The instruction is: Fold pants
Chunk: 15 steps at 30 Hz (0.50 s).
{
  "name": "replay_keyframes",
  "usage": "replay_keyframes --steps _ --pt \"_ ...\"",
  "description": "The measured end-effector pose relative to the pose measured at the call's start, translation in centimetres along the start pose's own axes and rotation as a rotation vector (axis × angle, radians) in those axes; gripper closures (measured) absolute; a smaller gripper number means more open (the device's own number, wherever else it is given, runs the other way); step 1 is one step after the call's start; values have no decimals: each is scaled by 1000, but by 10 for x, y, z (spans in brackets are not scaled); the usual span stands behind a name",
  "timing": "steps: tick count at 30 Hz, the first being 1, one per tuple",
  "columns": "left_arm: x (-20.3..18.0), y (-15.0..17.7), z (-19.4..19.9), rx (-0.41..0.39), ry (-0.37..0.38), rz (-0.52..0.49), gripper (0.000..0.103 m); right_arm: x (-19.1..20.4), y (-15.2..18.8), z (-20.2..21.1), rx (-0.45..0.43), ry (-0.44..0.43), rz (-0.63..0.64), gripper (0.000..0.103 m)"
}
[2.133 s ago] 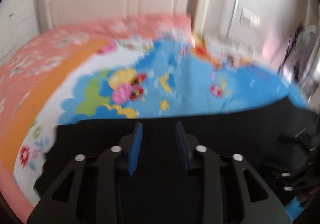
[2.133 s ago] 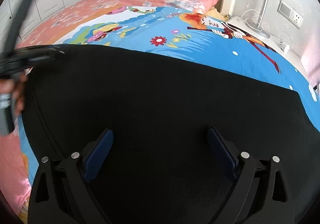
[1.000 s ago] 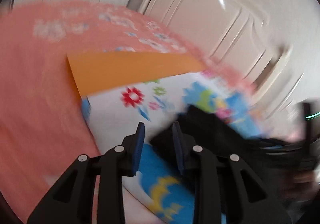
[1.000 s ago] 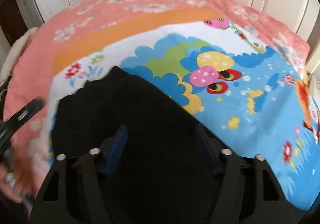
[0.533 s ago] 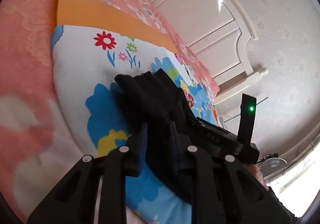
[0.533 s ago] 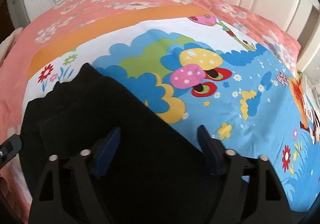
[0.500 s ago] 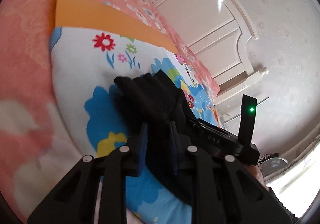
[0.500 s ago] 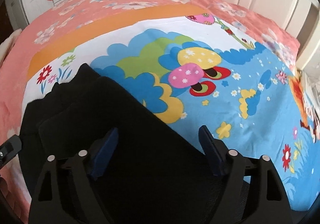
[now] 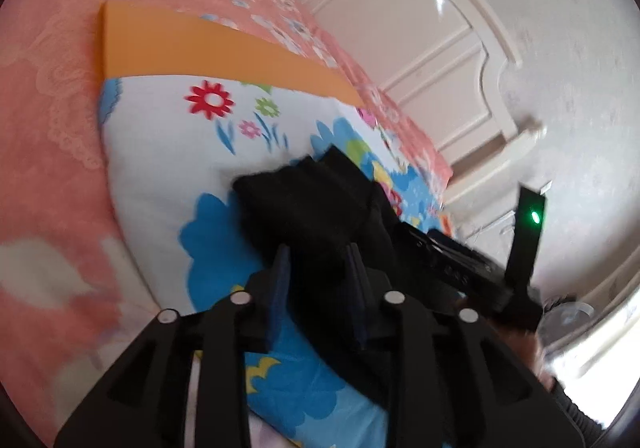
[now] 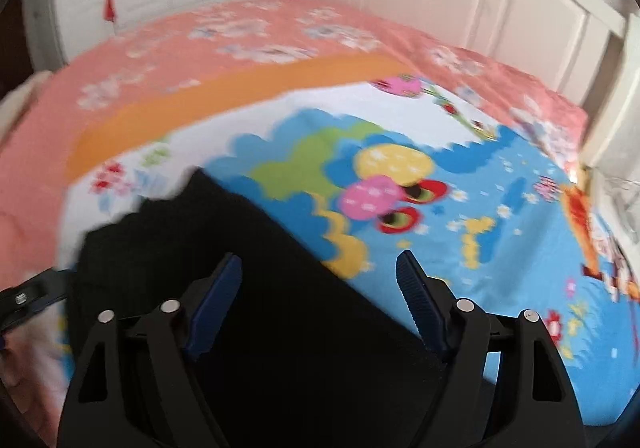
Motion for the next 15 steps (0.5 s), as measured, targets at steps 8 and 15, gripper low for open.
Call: replay_keyframes --steps 8,15 --pt "9 2 13 -5 75 188 71 29 1 -24 91 -60 25 26" --pt "28 6 -6 38 20 338 56 25 6 -30 110 -51 16 18"
Point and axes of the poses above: each gripper's, at about its wrist camera, not at the fingertips, and z roughly against the way its jaws point, x to its left, y to its underside, the point moved 5 cm from there along -z, roughly the way its jaws point, and after that the axes turned 7 degrees about -x, right-handed, at the moved point
